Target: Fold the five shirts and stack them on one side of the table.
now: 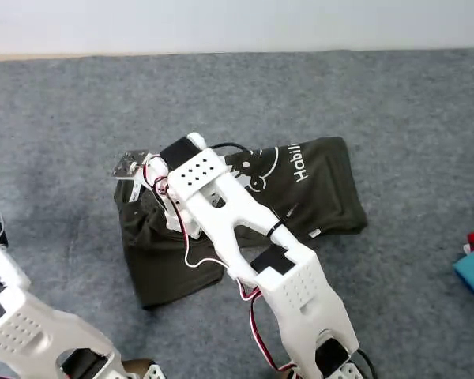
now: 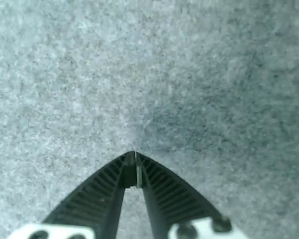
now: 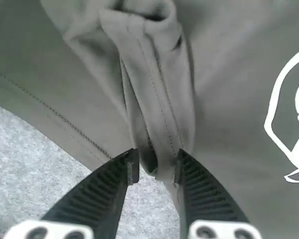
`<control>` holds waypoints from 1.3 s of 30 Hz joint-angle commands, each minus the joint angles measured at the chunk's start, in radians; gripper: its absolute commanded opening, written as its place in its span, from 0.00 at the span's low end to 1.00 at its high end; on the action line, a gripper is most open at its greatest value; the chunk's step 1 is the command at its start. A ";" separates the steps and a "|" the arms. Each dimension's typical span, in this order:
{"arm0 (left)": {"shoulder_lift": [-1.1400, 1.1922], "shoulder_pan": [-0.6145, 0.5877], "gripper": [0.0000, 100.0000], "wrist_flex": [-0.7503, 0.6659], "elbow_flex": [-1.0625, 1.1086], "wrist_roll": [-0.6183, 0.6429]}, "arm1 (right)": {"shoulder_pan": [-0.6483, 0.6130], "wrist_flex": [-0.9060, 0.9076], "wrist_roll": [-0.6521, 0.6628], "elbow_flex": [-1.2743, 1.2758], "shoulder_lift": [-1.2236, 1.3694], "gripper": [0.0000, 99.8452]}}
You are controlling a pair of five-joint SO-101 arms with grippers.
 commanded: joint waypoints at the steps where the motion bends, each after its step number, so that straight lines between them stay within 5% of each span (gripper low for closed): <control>1: -0.071 0.005 0.00 -0.015 -0.008 -0.008 | 0.001 0.042 -0.012 -0.006 -0.002 0.12; 6: -0.071 0.000 0.00 -0.011 -0.005 -0.009 | 0.010 0.031 -0.011 -0.008 0.039 0.01; 21: -0.068 0.000 0.00 -0.012 -0.004 -0.009 | 0.191 -0.110 -0.006 -0.009 0.051 0.02; 39: -0.063 0.006 0.00 -0.015 -0.004 -0.009 | 0.044 0.044 -0.008 -0.193 -0.094 0.07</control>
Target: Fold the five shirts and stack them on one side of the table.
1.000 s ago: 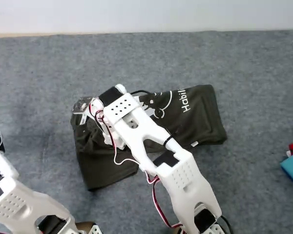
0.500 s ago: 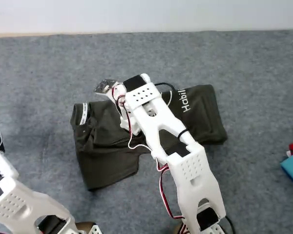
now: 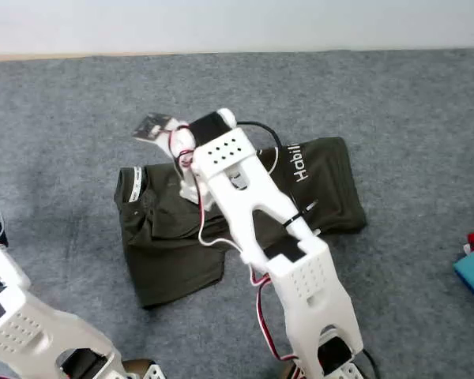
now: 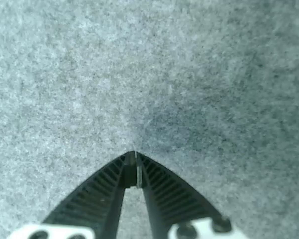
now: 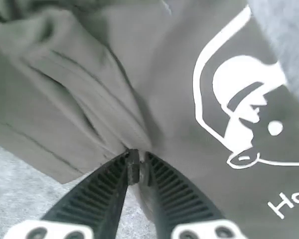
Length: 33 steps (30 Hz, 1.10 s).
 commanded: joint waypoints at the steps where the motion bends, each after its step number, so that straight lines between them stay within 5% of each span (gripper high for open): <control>1: -0.063 0.006 0.00 -0.015 -0.004 -0.009 | -0.076 0.045 -0.008 -0.014 -0.101 0.06; 13: -0.063 0.002 0.00 -0.015 -0.004 -0.009 | -0.183 0.018 -0.008 0.232 -0.102 0.01; 33: -0.061 0.006 0.00 -0.012 -0.002 -0.009 | -0.008 -0.168 0.084 0.068 0.097 0.01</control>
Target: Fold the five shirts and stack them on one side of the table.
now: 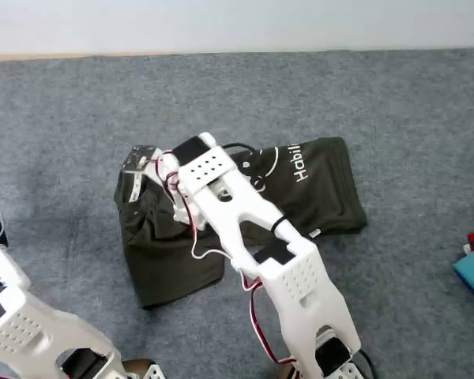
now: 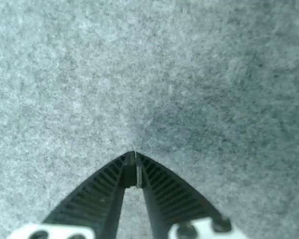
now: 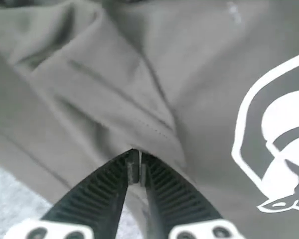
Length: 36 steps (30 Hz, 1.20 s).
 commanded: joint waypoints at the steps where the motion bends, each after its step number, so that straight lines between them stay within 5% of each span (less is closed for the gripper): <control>1: -0.061 0.006 0.00 -0.014 -0.002 -0.009 | 0.028 -0.010 0.015 -0.117 0.027 0.01; 17: -0.064 0.006 0.00 -0.038 0.044 -0.009 | 0.096 0.050 0.014 -0.608 0.321 0.01; 24: -0.071 0.006 0.00 -0.040 0.041 -0.009 | 0.076 0.209 0.012 -0.750 0.323 0.01; 36: -0.072 0.000 0.00 -0.034 0.021 -0.049 | 0.001 0.208 -0.017 -0.585 0.071 0.01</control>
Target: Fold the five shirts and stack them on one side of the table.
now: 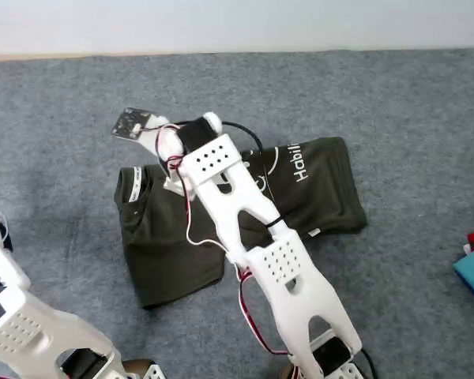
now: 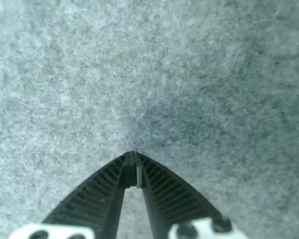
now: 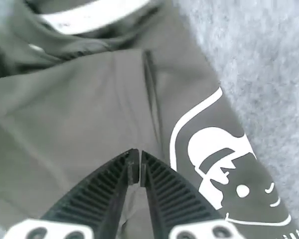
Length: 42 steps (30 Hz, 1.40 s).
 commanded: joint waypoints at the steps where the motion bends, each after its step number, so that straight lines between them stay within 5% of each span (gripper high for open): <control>1: -0.072 -0.002 0.00 -0.011 -0.027 -0.023 | -0.021 0.045 -0.037 0.106 -0.200 0.01; 8: -0.072 -0.003 0.00 -0.009 -0.025 -0.023 | -0.048 0.044 -0.075 0.514 -0.464 0.01; 15: -0.072 0.000 0.00 -0.032 -0.025 -0.018 | -0.208 0.028 -0.080 0.858 -0.650 0.01; 26: -0.072 -0.002 0.00 -0.052 -0.025 -0.018 | -0.355 -0.335 -0.080 1.379 -0.865 0.14; 42: -0.072 -0.029 0.00 -0.052 -0.031 -0.017 | -0.443 -0.674 -0.044 1.616 -0.825 0.18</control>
